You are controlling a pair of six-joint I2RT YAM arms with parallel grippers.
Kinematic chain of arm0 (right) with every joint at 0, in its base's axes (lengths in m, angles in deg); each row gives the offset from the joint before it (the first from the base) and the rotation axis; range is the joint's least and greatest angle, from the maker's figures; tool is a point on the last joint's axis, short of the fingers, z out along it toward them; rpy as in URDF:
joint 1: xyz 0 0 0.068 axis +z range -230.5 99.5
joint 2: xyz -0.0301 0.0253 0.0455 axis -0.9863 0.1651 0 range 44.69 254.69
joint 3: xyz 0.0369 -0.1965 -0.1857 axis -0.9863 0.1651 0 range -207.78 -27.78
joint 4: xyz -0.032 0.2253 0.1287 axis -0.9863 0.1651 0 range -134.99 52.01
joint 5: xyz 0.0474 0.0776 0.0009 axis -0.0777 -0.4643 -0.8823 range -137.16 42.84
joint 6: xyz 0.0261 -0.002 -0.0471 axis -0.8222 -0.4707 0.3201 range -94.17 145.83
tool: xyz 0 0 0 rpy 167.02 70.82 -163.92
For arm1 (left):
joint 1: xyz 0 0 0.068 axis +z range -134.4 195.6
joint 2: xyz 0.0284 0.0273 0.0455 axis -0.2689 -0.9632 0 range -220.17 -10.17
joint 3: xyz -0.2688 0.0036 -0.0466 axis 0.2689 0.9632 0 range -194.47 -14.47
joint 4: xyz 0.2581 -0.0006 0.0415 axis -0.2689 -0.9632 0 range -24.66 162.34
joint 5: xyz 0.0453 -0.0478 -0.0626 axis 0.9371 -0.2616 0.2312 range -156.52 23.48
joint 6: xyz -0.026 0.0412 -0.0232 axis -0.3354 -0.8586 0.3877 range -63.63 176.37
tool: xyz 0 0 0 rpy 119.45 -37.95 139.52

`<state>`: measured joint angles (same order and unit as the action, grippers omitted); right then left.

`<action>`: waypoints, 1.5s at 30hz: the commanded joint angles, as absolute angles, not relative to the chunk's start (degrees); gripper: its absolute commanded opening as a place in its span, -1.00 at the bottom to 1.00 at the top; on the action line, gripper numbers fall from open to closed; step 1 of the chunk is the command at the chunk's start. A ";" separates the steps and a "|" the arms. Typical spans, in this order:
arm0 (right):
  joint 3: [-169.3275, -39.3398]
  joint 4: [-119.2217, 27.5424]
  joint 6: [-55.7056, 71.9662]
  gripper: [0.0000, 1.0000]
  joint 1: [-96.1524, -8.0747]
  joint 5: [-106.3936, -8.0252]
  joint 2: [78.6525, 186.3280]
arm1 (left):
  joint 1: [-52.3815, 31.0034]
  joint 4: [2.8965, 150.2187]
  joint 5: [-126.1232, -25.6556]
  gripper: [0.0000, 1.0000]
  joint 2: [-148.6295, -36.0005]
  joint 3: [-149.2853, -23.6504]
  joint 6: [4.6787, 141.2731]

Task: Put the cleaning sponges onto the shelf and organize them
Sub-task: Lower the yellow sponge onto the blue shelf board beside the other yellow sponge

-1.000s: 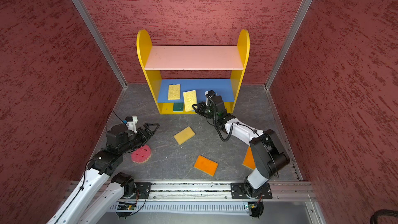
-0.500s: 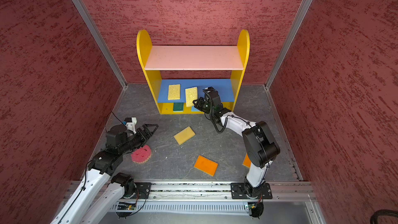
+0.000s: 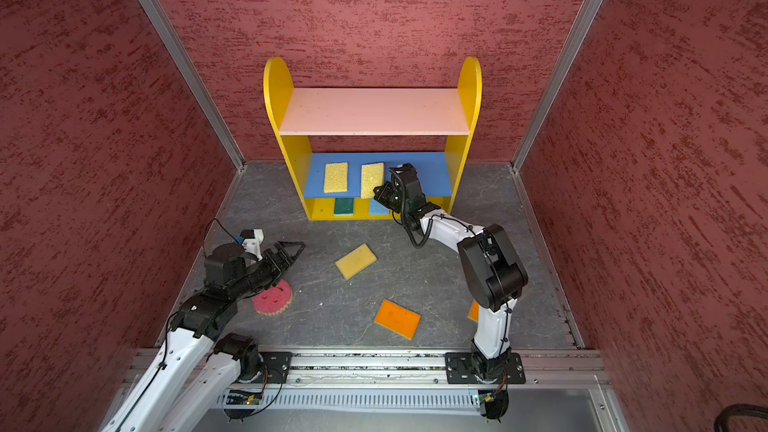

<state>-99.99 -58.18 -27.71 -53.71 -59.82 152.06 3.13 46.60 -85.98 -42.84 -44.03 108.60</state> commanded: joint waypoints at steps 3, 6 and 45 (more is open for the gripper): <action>-105.24 -55.19 -26.92 -0.89 -54.13 -57.09 154.66 | 3.98 47.41 -86.66 0.81 -42.96 -43.91 108.56; -106.84 -53.19 -26.31 -0.69 -54.13 -56.76 155.46 | 4.08 47.40 -86.88 0.82 -42.95 -43.91 108.50; -101.59 -45.64 -21.18 0.40 -54.09 -52.50 146.23 | 4.50 51.43 -88.44 0.83 -46.20 -43.79 109.92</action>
